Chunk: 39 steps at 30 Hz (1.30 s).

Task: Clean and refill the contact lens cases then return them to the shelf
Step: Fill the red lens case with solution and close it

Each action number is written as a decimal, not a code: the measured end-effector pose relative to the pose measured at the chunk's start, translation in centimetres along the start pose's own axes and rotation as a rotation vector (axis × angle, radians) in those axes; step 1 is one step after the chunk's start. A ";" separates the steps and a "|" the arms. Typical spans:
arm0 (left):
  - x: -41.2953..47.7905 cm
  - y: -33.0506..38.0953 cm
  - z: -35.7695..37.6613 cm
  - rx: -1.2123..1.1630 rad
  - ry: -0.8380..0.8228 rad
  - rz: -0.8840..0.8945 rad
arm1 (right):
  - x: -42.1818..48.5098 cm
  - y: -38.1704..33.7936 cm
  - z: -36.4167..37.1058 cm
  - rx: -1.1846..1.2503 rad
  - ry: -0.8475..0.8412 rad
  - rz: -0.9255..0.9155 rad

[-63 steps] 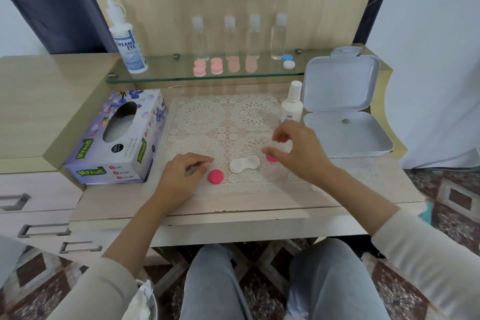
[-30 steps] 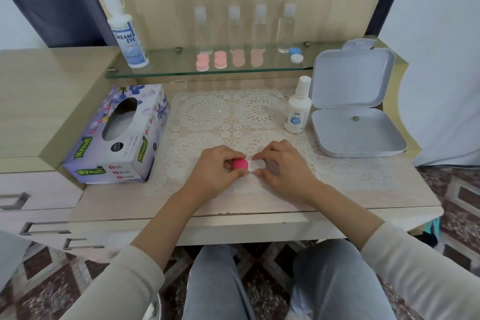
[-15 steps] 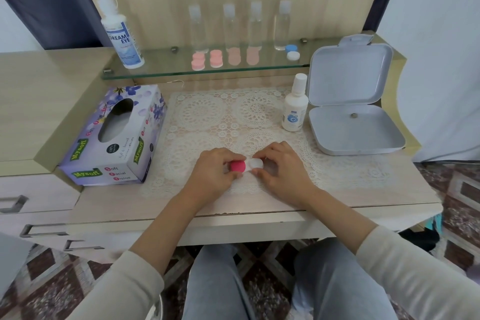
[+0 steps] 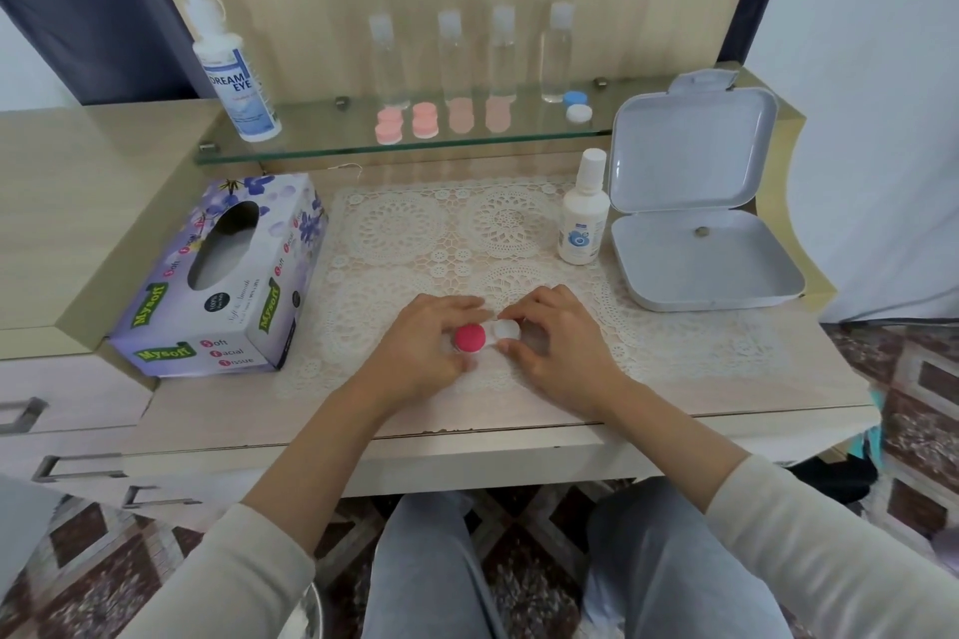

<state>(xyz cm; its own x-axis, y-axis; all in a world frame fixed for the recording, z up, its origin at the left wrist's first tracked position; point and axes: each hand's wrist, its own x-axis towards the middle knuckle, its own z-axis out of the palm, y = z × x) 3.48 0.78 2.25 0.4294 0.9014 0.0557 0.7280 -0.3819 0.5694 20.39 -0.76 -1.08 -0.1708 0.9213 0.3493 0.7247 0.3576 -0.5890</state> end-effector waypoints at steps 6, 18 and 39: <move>0.0 0.2 0.9 0.026 0.202 -0.106 | 0.0 0.0 0.0 0.001 0.010 0.001; -0.6 0.5 1.7 0.208 0.273 -0.192 | -0.1 -0.2 -0.1 0.009 0.024 -0.009; -1.3 0.1 3.0 0.057 0.417 -0.093 | 0.1 0.1 0.1 0.008 0.004 -0.012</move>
<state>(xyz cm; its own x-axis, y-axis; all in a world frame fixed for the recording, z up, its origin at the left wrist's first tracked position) 4.59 -0.99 -0.26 0.1165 0.9332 0.3401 0.7865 -0.2957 0.5422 20.39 -0.67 -1.14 -0.1769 0.9162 0.3597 0.7170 0.3703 -0.5906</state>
